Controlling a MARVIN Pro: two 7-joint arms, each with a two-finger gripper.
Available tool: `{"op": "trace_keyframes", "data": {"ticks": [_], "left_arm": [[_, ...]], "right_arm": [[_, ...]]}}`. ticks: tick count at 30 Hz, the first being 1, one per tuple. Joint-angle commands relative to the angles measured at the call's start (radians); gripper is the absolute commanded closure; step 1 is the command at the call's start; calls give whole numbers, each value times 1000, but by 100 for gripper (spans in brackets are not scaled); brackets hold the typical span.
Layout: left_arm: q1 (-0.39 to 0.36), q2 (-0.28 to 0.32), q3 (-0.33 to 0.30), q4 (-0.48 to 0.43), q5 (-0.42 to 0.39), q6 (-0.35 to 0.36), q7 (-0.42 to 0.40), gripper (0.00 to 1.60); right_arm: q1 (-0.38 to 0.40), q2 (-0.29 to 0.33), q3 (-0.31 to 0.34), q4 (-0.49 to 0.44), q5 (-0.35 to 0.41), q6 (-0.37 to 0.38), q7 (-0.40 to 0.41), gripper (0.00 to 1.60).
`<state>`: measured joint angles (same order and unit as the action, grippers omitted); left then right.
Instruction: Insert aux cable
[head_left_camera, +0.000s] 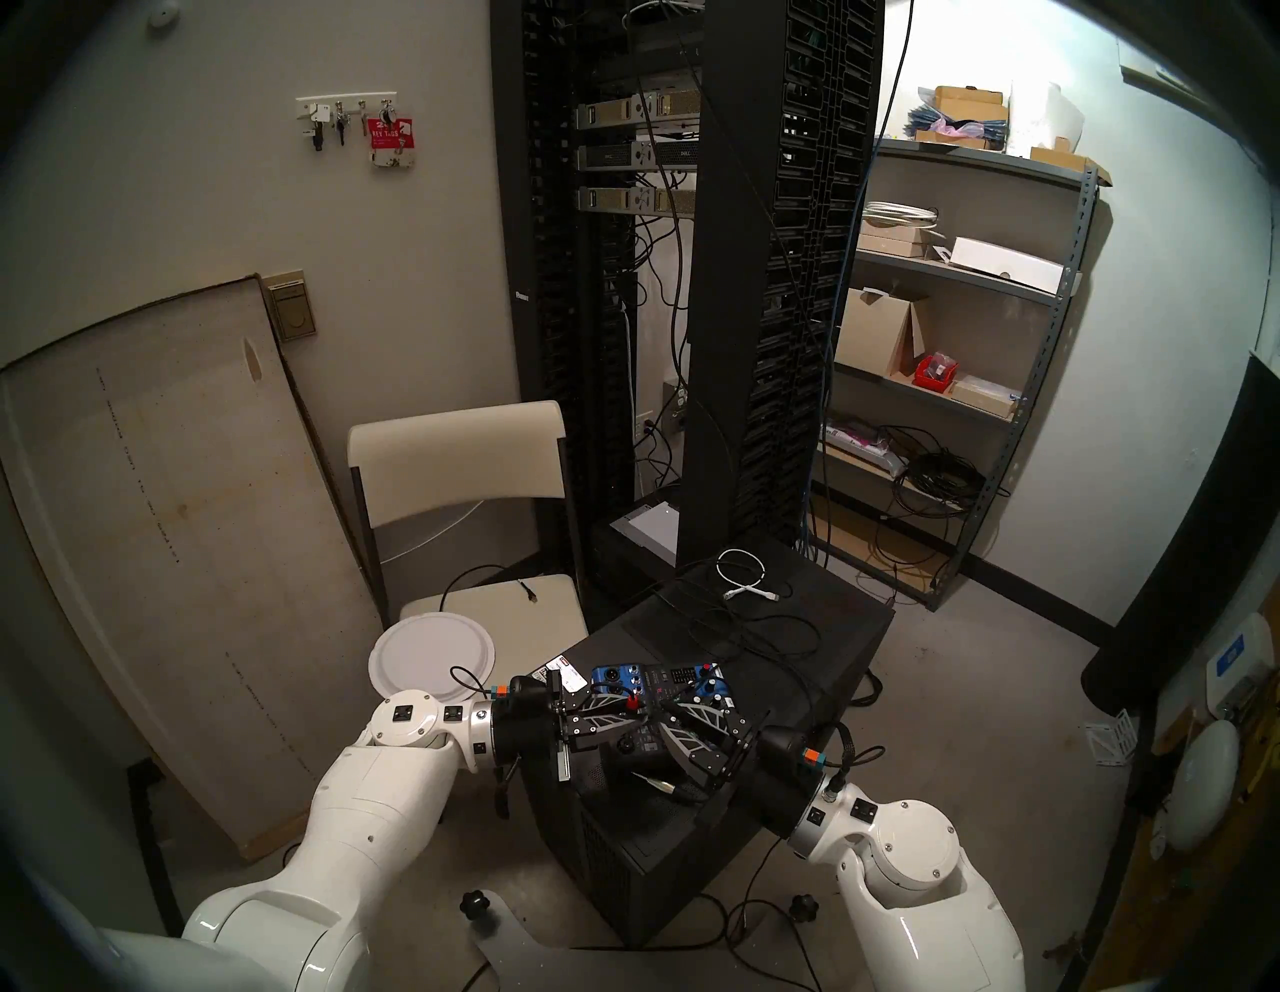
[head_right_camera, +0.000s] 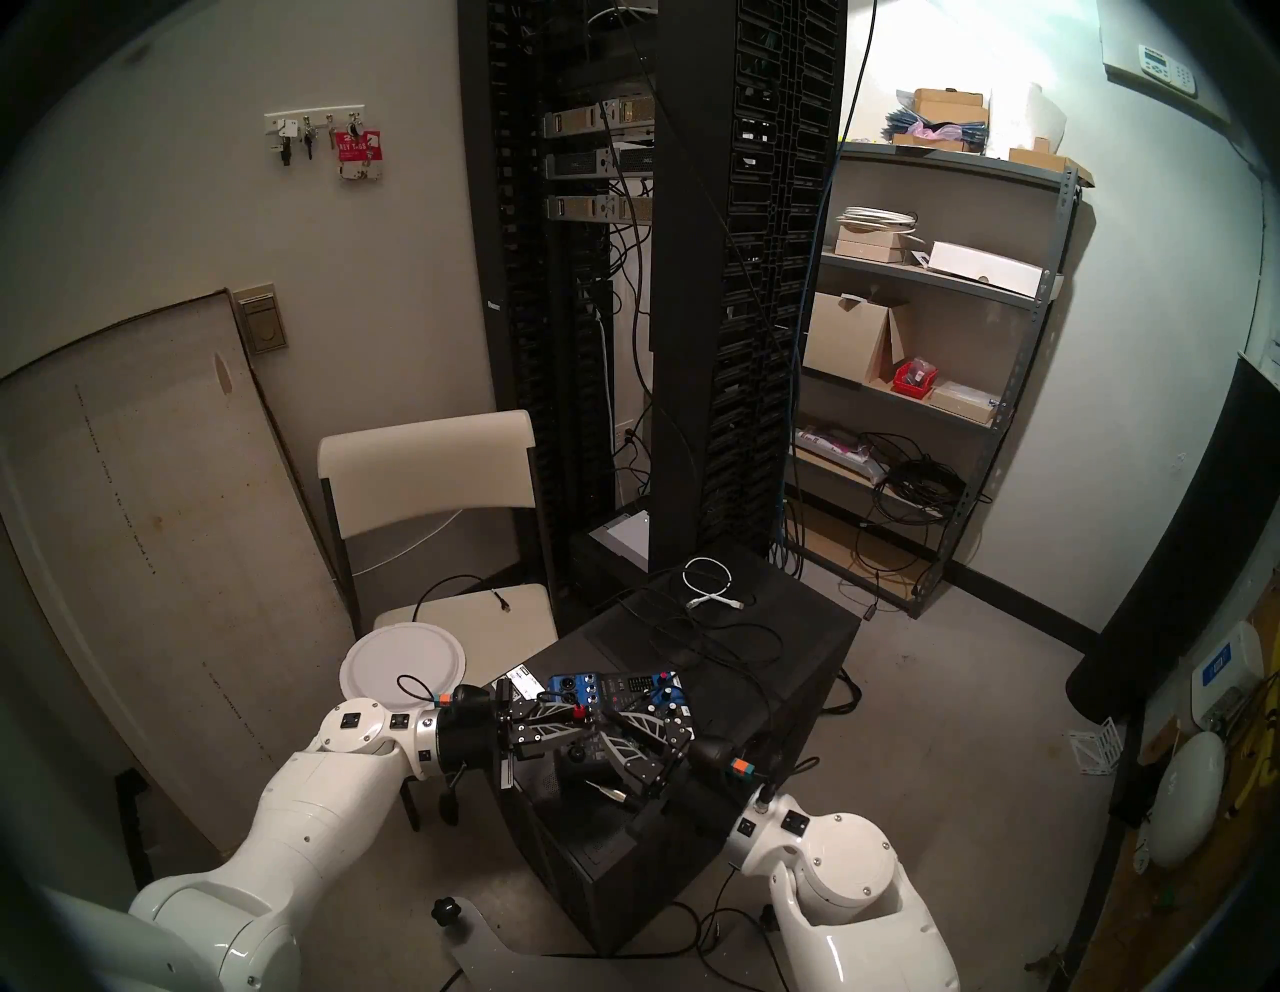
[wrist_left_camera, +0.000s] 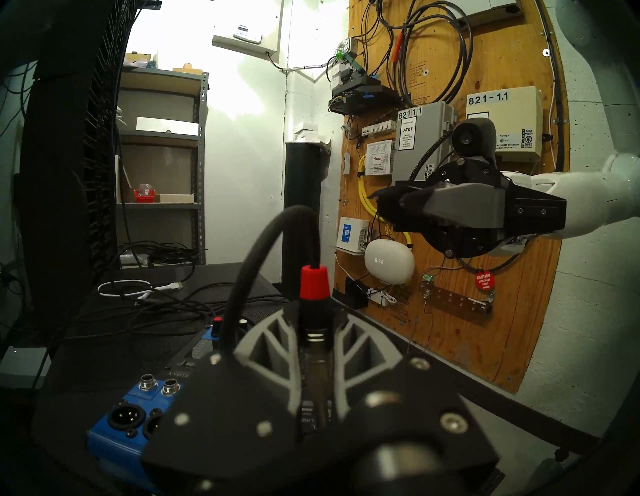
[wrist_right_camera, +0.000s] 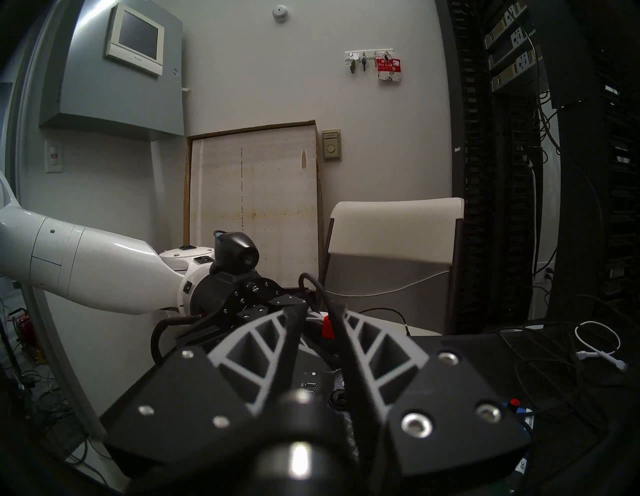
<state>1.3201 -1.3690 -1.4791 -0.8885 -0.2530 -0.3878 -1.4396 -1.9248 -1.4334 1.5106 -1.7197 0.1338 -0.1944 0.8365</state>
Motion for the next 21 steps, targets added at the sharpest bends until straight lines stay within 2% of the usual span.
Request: {"op": "trace_keyframes", "data": {"ticks": [1,21], "left_arm": [[-15,-3,0,-11,-1,-5,0,160],[6,-4,0,3,-4,-10,-5,160]], "right_arm": [[4,-7,0,-19,8,-7,1,85],[6,-7,-2,-14,7,-8,8,87]]}}
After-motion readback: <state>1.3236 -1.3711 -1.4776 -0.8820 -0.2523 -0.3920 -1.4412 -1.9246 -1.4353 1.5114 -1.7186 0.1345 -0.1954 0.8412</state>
